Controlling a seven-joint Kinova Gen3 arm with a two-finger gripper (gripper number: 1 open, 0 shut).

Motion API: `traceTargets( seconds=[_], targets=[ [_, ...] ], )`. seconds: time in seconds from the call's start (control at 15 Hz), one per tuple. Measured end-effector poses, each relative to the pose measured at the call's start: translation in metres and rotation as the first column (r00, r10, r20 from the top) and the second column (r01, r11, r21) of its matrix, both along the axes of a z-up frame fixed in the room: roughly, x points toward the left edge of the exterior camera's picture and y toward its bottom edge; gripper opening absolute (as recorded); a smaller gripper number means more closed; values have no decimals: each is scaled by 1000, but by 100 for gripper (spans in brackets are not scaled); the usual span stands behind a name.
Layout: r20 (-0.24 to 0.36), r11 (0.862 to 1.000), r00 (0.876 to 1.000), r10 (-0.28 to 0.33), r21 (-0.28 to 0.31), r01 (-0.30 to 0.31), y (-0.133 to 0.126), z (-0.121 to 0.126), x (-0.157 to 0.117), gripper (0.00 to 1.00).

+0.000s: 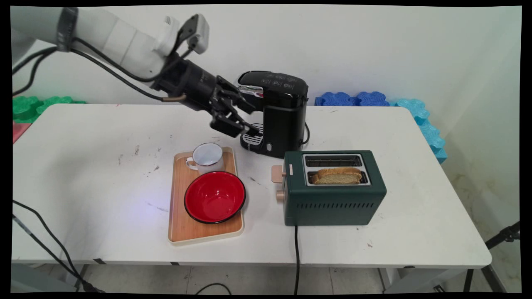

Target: Press the toaster switch

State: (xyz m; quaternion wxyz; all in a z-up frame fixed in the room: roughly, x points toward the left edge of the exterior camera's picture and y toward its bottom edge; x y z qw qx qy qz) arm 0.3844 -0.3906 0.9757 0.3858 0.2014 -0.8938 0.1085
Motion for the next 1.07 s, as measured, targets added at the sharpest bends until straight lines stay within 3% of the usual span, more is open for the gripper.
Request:
traceTargets(
  seconds=[1.07],
  targets=[
    [29, 993, 1000, 10, 114, -13, 2, -35, -40, 0]
  ],
)
